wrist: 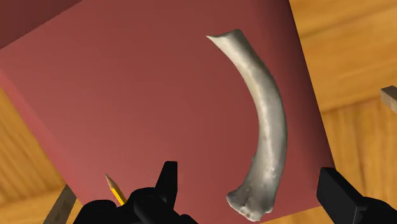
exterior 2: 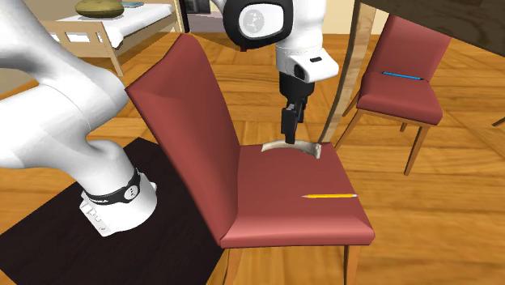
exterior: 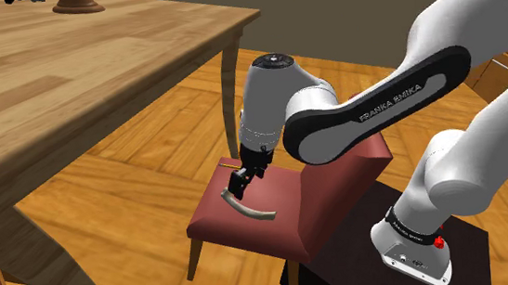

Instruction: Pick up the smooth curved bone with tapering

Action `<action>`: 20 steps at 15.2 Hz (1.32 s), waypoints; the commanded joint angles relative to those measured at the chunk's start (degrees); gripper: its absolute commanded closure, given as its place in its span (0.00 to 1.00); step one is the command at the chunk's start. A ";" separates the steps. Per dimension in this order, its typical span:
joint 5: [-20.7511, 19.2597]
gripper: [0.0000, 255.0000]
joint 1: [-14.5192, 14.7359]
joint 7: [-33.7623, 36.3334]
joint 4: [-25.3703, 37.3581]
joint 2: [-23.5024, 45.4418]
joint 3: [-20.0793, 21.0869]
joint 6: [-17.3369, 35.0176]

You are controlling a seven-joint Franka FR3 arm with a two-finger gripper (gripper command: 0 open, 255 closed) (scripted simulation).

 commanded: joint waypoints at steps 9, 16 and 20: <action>-9.80 0.00 -1.40 9.42 1.53 12.12 3.81 9.44; -11.01 1.00 -1.47 10.30 1.18 13.25 3.79 10.70; -11.03 1.00 -1.48 10.31 1.21 13.28 3.78 10.69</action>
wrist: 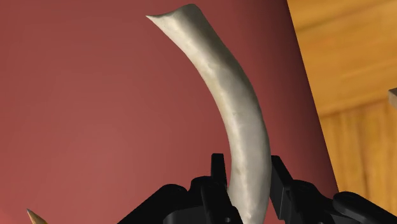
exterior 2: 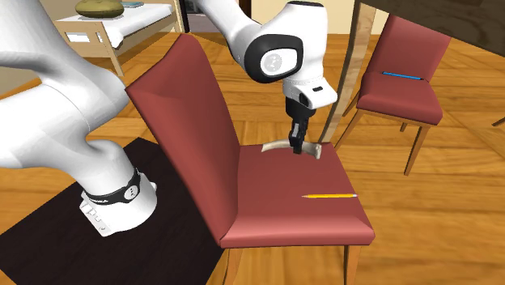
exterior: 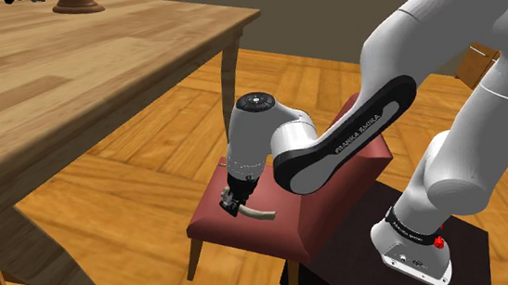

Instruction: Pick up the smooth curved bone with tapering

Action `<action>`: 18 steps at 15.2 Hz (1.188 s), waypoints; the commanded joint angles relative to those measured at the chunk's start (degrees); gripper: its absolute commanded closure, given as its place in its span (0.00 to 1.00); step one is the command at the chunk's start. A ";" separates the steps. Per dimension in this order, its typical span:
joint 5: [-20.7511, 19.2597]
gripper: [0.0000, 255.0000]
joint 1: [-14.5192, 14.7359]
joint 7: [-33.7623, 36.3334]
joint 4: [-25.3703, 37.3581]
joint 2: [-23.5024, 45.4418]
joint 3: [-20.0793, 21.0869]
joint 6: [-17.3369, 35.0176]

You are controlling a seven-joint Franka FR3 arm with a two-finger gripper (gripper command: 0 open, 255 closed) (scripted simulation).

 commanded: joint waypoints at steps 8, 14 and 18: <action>4.17 1.00 0.38 -3.14 1.37 -4.16 -0.15 -4.76; 7.02 1.00 0.83 -5.40 3.25 -7.74 -0.80 -9.66; 8.09 1.00 1.05 -6.30 4.42 -9.37 -1.22 -12.25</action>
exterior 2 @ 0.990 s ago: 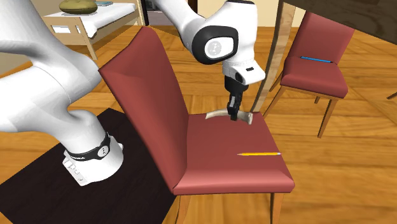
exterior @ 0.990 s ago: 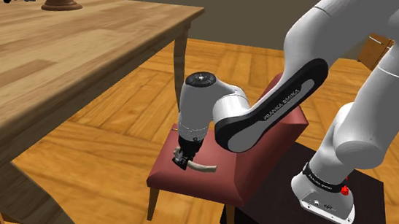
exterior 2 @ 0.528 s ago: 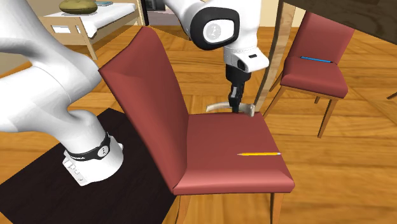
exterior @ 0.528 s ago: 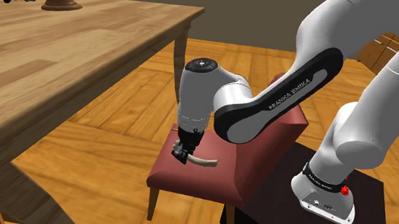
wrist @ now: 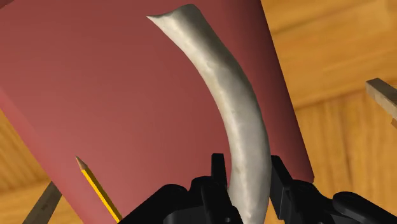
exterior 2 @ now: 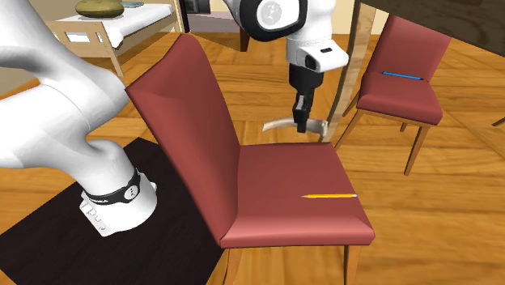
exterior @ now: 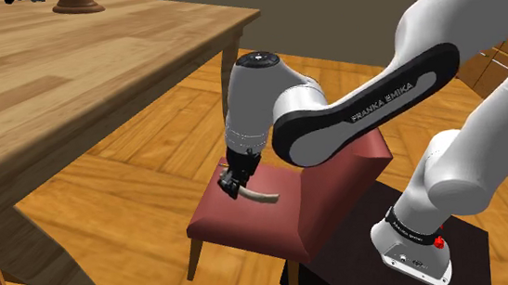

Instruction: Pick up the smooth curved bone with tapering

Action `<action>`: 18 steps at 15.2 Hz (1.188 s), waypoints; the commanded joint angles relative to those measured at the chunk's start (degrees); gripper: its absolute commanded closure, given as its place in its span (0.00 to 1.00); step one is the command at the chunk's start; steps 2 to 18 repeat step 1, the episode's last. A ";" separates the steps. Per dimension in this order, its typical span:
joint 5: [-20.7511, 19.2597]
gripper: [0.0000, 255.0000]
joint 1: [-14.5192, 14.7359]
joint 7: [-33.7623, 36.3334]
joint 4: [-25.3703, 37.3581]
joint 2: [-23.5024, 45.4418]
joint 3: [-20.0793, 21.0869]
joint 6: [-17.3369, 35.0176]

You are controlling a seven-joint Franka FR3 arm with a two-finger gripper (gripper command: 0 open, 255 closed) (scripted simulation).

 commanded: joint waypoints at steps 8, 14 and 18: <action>0.31 1.00 0.05 -0.30 0.24 -0.43 -0.15 -0.64; 0.31 1.00 0.05 -0.30 0.24 -0.43 -0.15 -0.64; 0.31 1.00 0.05 -0.30 0.24 -0.43 -0.15 -0.64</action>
